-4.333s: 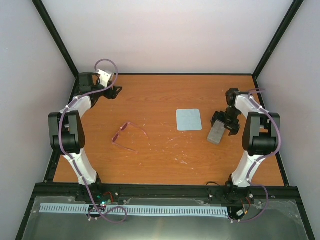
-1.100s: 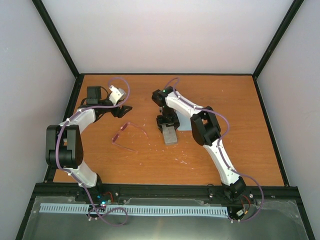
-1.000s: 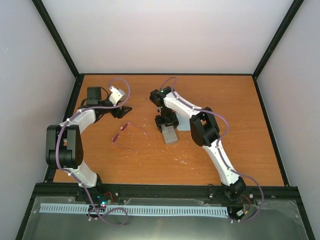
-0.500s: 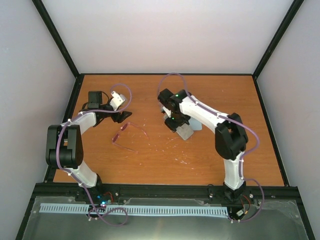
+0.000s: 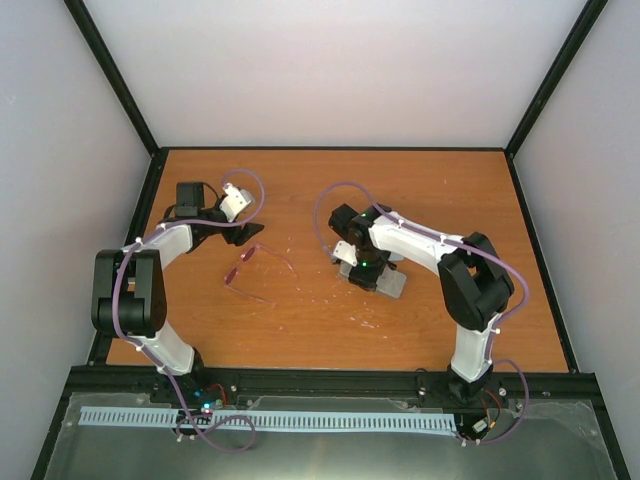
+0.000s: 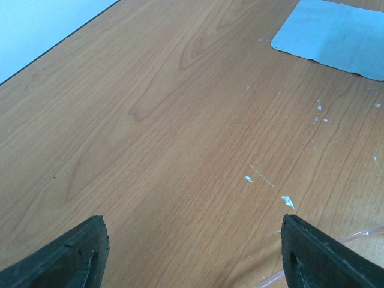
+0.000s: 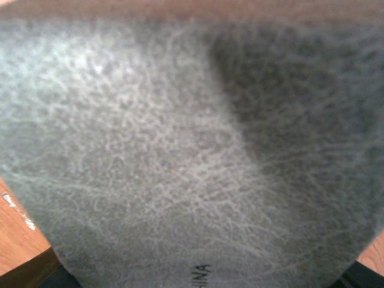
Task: Organize the sunglasses
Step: Adjust the sunglasses case at the center of the board.
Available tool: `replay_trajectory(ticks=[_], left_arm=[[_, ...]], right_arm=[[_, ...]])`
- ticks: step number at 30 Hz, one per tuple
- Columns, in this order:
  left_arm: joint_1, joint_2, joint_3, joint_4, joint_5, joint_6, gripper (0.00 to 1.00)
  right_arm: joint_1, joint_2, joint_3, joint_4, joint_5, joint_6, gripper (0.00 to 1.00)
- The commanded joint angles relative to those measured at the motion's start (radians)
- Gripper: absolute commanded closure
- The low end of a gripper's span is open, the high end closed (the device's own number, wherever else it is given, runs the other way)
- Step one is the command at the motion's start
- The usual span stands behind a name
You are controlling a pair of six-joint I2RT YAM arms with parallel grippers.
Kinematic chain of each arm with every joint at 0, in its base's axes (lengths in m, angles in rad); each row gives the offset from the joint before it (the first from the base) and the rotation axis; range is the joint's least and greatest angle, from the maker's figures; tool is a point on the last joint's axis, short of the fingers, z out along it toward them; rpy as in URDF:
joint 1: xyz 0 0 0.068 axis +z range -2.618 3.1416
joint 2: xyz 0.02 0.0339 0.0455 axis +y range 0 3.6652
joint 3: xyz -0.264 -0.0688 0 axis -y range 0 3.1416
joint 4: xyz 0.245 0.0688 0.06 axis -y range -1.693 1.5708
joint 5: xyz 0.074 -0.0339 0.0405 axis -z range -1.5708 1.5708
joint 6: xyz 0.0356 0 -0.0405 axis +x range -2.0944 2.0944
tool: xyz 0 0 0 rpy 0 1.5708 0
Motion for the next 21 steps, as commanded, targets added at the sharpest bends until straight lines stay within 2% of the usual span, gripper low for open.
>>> replay_trajectory(ticks=[1, 5, 10, 15, 21], left_arm=[[-0.006, 0.011, 0.031, 0.016, 0.019, 0.028, 0.22], [-0.006, 0.022, 0.048, 0.022, 0.024, 0.017, 0.22], [-0.006, 0.032, 0.064, 0.019, 0.022, 0.006, 0.22], [-0.006, 0.032, 0.064, 0.003, 0.015, -0.006, 0.21], [-0.006, 0.027, 0.059, -0.003, 0.014, -0.012, 0.21]], right_arm=[[0.006, 0.041, -0.014, 0.012, 0.053, -0.055, 0.32], [0.004, 0.094, -0.013, 0.066, 0.133, -0.003, 0.36], [-0.005, 0.173, 0.053, 0.065, 0.104, 0.059, 0.34], [-0.006, 0.214, 0.074, 0.050, 0.100, 0.114, 0.22], [-0.019, 0.185, 0.120, 0.054, 0.071, 0.222, 0.08]])
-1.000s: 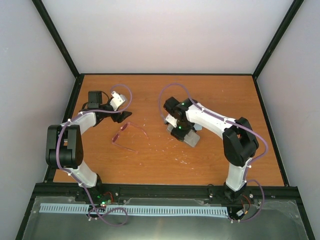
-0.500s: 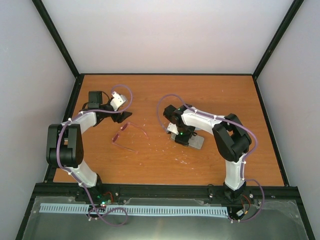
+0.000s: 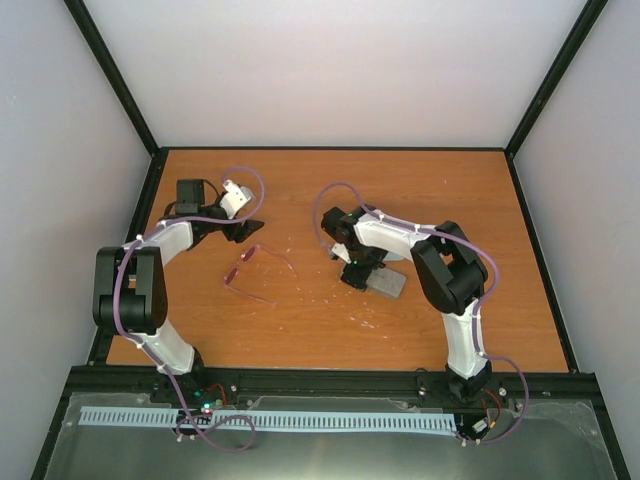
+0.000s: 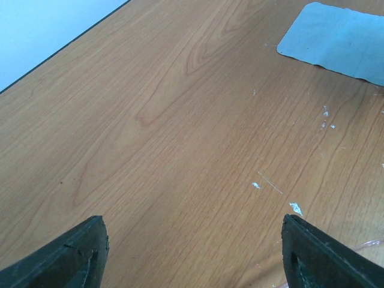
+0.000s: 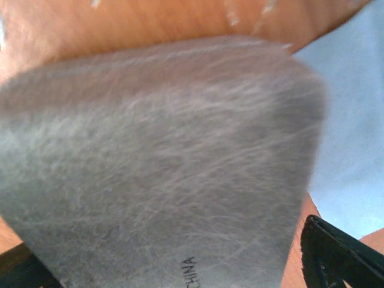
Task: Organize the sunglasses
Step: Adjust the sunglasses case at the center of the board.
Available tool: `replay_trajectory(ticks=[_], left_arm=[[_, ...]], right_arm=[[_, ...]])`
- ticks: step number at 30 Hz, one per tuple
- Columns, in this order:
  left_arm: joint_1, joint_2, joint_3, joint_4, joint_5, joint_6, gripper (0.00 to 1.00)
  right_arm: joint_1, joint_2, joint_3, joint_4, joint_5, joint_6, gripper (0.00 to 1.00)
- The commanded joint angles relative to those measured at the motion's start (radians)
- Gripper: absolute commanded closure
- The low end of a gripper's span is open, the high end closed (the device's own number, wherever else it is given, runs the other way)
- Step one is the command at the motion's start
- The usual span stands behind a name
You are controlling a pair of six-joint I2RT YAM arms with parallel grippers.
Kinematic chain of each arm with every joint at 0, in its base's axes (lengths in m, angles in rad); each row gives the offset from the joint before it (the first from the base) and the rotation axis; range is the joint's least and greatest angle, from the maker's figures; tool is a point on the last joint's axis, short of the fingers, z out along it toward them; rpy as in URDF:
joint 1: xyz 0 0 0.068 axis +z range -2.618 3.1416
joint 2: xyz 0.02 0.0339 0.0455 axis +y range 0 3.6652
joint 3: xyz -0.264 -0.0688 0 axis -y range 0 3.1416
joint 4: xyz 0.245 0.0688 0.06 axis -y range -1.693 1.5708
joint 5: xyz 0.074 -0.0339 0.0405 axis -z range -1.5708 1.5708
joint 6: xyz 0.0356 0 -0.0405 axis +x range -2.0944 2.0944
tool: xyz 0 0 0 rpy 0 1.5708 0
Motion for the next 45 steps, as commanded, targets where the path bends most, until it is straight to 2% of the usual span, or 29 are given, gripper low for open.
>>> replay_trajectory(ticks=[1, 5, 9, 11, 12, 14, 16, 18, 22, 29, 37, 45], left_arm=[[-0.006, 0.005, 0.028, -0.002, 0.014, -0.005, 0.21], [-0.006, 0.002, 0.026, 0.000, 0.014, -0.007, 0.21], [-0.006, 0.000, 0.020, 0.007, 0.014, -0.017, 0.21], [-0.006, -0.002, 0.021, 0.012, 0.013, -0.031, 0.21], [-0.006, -0.002, 0.021, 0.013, 0.013, -0.036, 0.21], [-0.006, -0.004, 0.018, 0.017, 0.009, -0.044, 0.21], [-0.006, -0.006, 0.014, 0.019, 0.003, -0.046, 0.21], [-0.005, -0.009, 0.008, 0.021, -0.002, -0.045, 0.22], [-0.005, -0.010, -0.001, 0.023, -0.010, -0.045, 0.22], [-0.006, -0.002, -0.006, 0.040, 0.000, -0.052, 0.22], [-0.006, 0.001, -0.014, 0.058, 0.020, -0.061, 0.22], [-0.006, 0.007, -0.026, 0.091, 0.052, -0.107, 0.22]], right_arm=[[-0.015, -0.012, 0.055, 0.031, -0.033, 0.122, 0.05], [-0.025, -0.055, 0.124, 0.023, -0.049, 0.182, 0.01], [-0.025, -0.097, 0.216, 0.045, -0.092, 0.230, 0.05], [-0.025, -0.095, 0.258, 0.085, -0.108, 0.249, 0.22], [-0.025, -0.075, 0.287, 0.090, -0.112, 0.256, 0.41], [-0.025, -0.016, 0.348, 0.073, -0.132, 0.267, 0.67], [-0.025, 0.056, 0.412, 0.022, -0.179, 0.264, 0.80], [-0.025, 0.126, 0.462, -0.037, -0.216, 0.268, 0.84], [-0.024, 0.185, 0.466, -0.098, -0.276, 0.274, 0.88], [-0.025, 0.149, 0.355, -0.134, -0.301, 0.297, 0.88], [-0.024, 0.006, 0.159, -0.162, -0.336, 0.361, 0.87], [-0.025, -0.129, -0.017, -0.218, -0.277, 0.453, 0.88]])
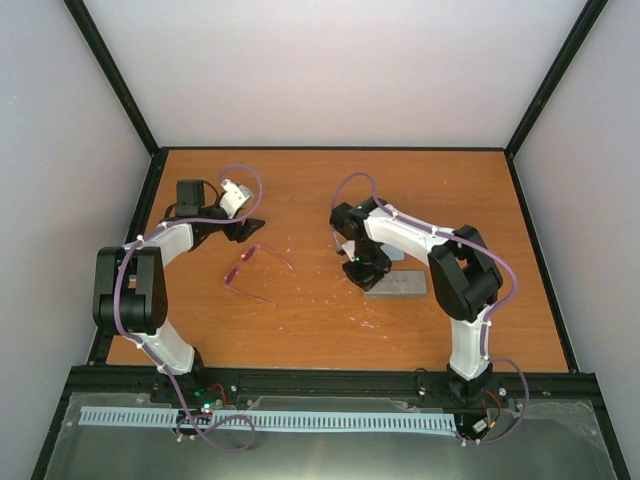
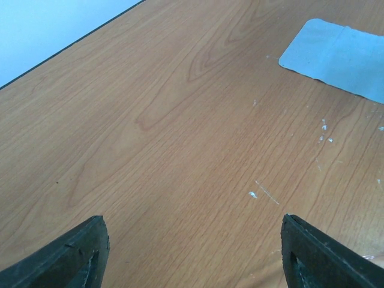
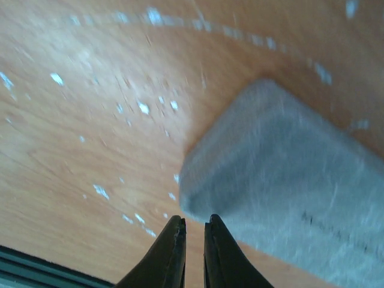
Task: Organize the sunglasses
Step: Adjust the sunglasses case at the center of the board.
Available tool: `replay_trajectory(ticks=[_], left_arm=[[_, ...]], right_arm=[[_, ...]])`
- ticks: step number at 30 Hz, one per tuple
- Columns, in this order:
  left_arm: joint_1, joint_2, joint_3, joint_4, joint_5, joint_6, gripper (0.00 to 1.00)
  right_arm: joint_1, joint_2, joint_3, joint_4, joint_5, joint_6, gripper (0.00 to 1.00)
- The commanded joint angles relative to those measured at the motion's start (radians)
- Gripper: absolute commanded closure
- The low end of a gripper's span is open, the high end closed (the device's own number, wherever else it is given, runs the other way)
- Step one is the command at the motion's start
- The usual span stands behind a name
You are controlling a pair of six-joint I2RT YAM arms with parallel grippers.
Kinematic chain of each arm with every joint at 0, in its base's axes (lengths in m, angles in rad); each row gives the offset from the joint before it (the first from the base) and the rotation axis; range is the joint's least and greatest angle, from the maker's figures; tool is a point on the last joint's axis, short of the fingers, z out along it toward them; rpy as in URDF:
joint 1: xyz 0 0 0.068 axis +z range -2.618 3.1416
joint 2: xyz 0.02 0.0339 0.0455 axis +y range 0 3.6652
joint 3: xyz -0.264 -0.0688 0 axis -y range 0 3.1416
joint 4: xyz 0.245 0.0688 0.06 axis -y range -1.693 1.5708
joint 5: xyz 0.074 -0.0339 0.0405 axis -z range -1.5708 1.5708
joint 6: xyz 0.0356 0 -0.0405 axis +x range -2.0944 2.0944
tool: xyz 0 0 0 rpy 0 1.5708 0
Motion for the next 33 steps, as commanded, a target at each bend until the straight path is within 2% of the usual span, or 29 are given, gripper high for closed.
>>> replay_trajectory(ticks=[1, 10, 17, 27, 33], left_arm=[[-0.006, 0.010, -0.005, 0.046, 0.051, -0.042, 0.22], [-0.007, 0.021, 0.001, 0.065, 0.067, -0.055, 0.22], [-0.007, 0.023, 0.003, 0.067, 0.048, -0.046, 0.22], [-0.007, 0.038, 0.025, 0.040, 0.026, -0.059, 0.22], [-0.007, 0.054, 0.047, 0.035, 0.011, -0.056, 0.22]], right_arm=[[-0.004, -0.074, -0.083, -0.057, 0.046, 0.091, 0.88], [-0.038, -0.177, -0.173, -0.020, 0.063, 0.269, 0.89], [-0.054, -0.161, -0.274, -0.027, 0.142, 0.367, 0.92], [-0.212, -0.275, -0.451, 0.070, 0.233, 0.527, 0.92], [-0.279, -0.218, -0.463, 0.153, 0.271, 0.517, 0.92]])
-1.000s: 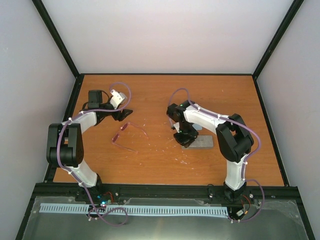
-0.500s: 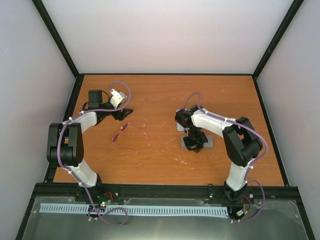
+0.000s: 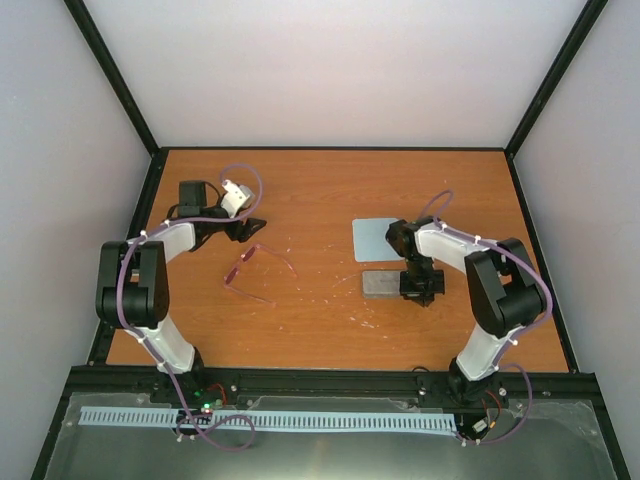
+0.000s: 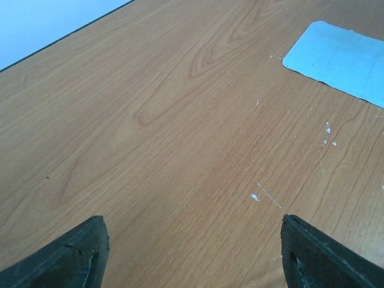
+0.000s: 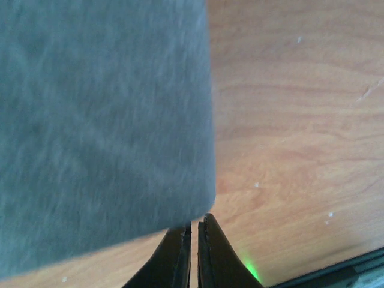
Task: Organize the sunglasses
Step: Adjust the sunglasses case at the center of the board.
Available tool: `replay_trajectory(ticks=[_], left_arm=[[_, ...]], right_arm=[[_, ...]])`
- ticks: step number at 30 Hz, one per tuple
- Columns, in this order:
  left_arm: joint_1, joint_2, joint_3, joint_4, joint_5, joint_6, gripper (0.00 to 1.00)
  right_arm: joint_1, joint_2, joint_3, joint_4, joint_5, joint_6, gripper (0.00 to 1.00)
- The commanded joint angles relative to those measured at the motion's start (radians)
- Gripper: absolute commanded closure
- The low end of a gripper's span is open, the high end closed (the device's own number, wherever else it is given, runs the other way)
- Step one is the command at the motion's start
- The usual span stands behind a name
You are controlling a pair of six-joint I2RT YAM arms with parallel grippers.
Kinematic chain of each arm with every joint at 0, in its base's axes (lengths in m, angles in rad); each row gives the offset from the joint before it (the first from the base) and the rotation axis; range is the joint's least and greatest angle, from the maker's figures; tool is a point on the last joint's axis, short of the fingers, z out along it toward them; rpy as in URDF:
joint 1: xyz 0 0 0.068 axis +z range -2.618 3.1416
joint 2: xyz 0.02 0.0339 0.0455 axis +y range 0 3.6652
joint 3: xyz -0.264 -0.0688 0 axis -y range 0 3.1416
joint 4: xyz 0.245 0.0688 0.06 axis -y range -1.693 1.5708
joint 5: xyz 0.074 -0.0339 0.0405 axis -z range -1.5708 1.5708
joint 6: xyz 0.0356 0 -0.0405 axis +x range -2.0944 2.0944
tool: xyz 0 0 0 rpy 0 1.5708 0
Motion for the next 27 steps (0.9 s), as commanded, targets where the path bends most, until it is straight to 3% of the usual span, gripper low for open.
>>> replay_trajectory(ticks=[1, 11, 21, 25, 27], left_arm=[[-0.007, 0.019, 0.055, -0.011, -0.008, -0.004, 0.22], [-0.007, 0.041, 0.085, -0.025, -0.038, -0.010, 0.22], [-0.007, 0.074, 0.122, -0.011, -0.053, -0.053, 0.23], [-0.006, 0.091, 0.150, -0.006, -0.051, -0.062, 0.23], [-0.006, 0.097, 0.165, -0.016, -0.056, -0.056, 0.23]], right_arm=[[-0.033, 0.057, 0.006, 0.090, 0.054, 0.022, 0.92], [-0.116, 0.232, 0.160, 0.213, 0.106, -0.042, 0.93], [-0.163, 0.384, 0.393, 0.267, -0.029, -0.110, 0.92], [-0.163, 0.392, 0.464, 0.224, -0.067, -0.083, 0.88], [-0.164, 0.353, 0.464, 0.174, -0.063, -0.040, 0.81]])
